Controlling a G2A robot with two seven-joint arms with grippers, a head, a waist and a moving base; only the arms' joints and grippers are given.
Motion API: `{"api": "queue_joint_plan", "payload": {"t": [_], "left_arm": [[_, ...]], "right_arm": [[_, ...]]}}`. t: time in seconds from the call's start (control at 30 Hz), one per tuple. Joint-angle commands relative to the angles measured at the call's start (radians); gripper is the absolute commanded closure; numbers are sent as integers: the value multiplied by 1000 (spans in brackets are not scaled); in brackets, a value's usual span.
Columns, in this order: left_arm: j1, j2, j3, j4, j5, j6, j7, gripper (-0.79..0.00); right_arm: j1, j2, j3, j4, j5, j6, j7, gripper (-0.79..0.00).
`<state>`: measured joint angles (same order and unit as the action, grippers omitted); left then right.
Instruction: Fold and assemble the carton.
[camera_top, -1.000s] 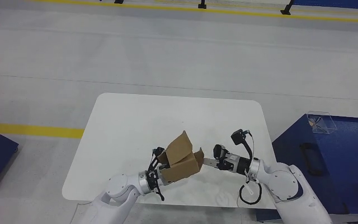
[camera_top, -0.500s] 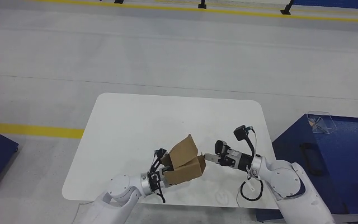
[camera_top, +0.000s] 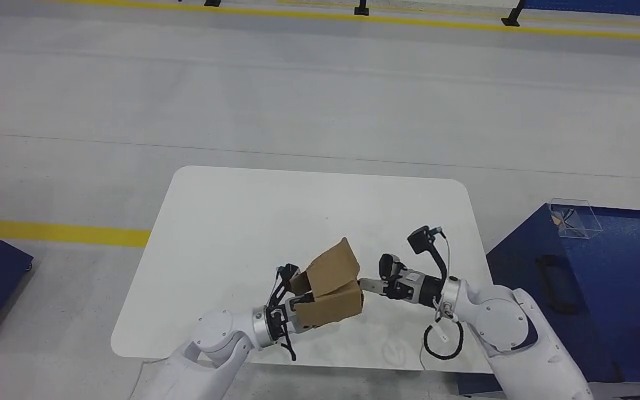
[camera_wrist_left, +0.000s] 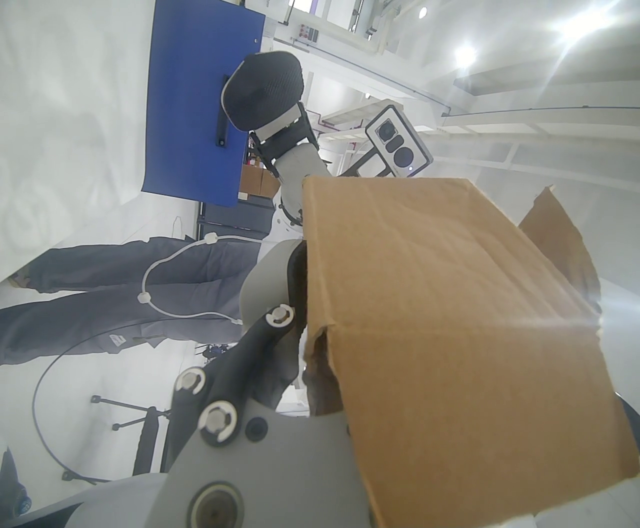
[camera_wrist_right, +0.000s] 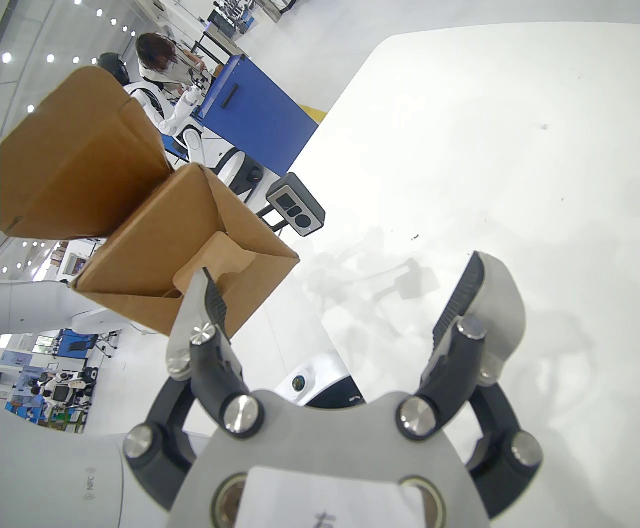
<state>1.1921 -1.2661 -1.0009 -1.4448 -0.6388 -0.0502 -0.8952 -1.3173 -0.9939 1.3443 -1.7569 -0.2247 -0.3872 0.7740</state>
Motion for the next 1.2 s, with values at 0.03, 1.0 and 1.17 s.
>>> {"api": "queue_joint_plan", "payload": {"t": [0.03,1.0,1.17], "left_arm": [[-1,0,1,-1,3,0,2,0],[-1,-5,11,-2,19,-6,18,0],[-2,-6,10,3,3,-5,10,0]], "right_arm": [[1,1,5,-4,4,-3,-6,-785],[13,4,-15,-17,-33,20,-12,-785],[-1,9,30,0,-17,21,-22,-785]]}}
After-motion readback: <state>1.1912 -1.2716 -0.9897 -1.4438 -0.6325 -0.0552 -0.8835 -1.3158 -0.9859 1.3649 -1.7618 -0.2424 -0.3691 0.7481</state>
